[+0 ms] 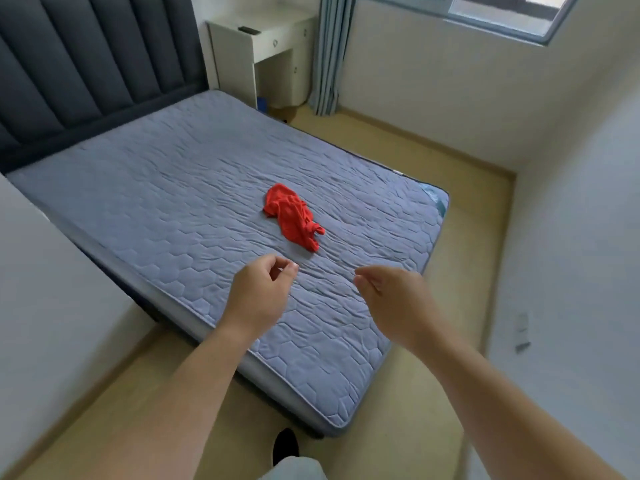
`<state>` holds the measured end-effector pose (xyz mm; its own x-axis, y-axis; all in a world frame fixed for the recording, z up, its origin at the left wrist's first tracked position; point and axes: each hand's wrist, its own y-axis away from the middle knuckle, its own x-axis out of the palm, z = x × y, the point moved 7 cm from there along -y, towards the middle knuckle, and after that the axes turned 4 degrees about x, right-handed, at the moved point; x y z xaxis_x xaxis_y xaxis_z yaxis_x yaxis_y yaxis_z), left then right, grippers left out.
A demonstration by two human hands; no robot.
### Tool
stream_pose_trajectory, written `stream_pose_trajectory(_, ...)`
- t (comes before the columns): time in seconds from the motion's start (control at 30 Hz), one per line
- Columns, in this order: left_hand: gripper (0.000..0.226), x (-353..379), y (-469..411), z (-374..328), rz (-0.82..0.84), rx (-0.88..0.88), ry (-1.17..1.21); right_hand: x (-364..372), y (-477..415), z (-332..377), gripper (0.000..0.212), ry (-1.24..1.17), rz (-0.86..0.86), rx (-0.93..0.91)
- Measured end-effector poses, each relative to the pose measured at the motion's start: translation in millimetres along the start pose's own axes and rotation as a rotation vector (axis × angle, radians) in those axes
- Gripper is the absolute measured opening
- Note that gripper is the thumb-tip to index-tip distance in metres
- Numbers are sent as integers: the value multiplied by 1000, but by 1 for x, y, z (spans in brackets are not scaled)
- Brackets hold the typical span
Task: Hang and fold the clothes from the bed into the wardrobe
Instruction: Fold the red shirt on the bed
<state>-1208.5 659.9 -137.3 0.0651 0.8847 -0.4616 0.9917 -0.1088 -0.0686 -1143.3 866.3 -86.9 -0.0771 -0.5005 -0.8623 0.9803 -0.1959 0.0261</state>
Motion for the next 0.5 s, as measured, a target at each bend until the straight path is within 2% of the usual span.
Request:
stream_pose_trajectory(0.23, 22, 95, -106, 12, 85, -105, -40, -4, -124, -75, 30, 5, 78, 64)
stream_pose_trajectory(0.5, 17, 212, -220, 85, 42, -364, -178, 69, -316, -176, 31, -38, 306, 30)
